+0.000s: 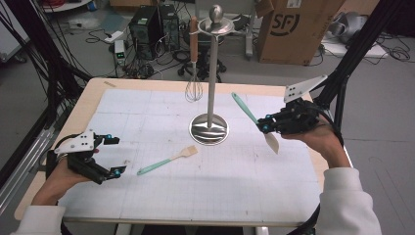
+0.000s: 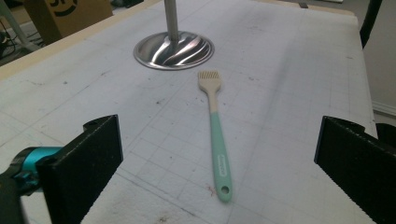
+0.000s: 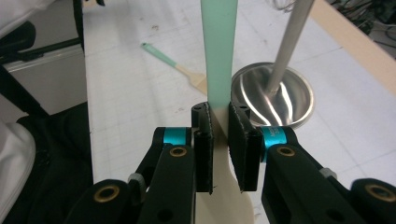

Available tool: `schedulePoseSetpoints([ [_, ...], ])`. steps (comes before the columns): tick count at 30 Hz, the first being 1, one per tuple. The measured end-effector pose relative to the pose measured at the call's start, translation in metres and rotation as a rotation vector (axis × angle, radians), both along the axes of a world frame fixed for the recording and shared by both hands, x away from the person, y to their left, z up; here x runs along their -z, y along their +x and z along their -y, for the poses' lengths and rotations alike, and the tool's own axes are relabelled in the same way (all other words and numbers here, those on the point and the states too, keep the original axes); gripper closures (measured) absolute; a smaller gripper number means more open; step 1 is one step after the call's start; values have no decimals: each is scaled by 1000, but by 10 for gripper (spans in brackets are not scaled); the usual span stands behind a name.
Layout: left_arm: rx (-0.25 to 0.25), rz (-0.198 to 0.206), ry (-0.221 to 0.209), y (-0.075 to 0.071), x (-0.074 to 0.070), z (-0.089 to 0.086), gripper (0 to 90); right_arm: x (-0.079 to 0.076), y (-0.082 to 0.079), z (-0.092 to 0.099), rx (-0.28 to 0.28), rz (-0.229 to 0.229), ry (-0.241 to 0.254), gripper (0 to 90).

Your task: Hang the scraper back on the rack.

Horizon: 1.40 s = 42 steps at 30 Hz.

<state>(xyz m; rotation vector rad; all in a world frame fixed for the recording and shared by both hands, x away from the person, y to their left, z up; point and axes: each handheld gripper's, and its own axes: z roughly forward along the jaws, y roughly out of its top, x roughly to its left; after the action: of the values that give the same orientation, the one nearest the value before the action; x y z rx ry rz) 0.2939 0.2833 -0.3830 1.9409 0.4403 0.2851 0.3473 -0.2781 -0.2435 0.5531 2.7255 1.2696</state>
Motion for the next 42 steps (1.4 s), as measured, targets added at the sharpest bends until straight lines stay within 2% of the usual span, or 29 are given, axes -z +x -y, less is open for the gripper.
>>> schedulePoseSetpoints([
  [8,-4,-4,13,1,1,1,17,-22,10,12,18,26,30,805],
  [12,-2,-8,17,2,2,1,17,-32,14,17,24,24,39,805],
  [17,-9,-9,9,2,1,-1,17,-42,20,22,30,43,43,805],
  [31,-9,-17,14,3,2,-1,17,-73,33,21,39,65,40,805],
  [36,-8,-17,12,4,2,-1,17,-85,38,21,41,74,57,805],
  [42,-7,-16,10,3,2,0,17,-92,47,19,59,77,56,805],
])
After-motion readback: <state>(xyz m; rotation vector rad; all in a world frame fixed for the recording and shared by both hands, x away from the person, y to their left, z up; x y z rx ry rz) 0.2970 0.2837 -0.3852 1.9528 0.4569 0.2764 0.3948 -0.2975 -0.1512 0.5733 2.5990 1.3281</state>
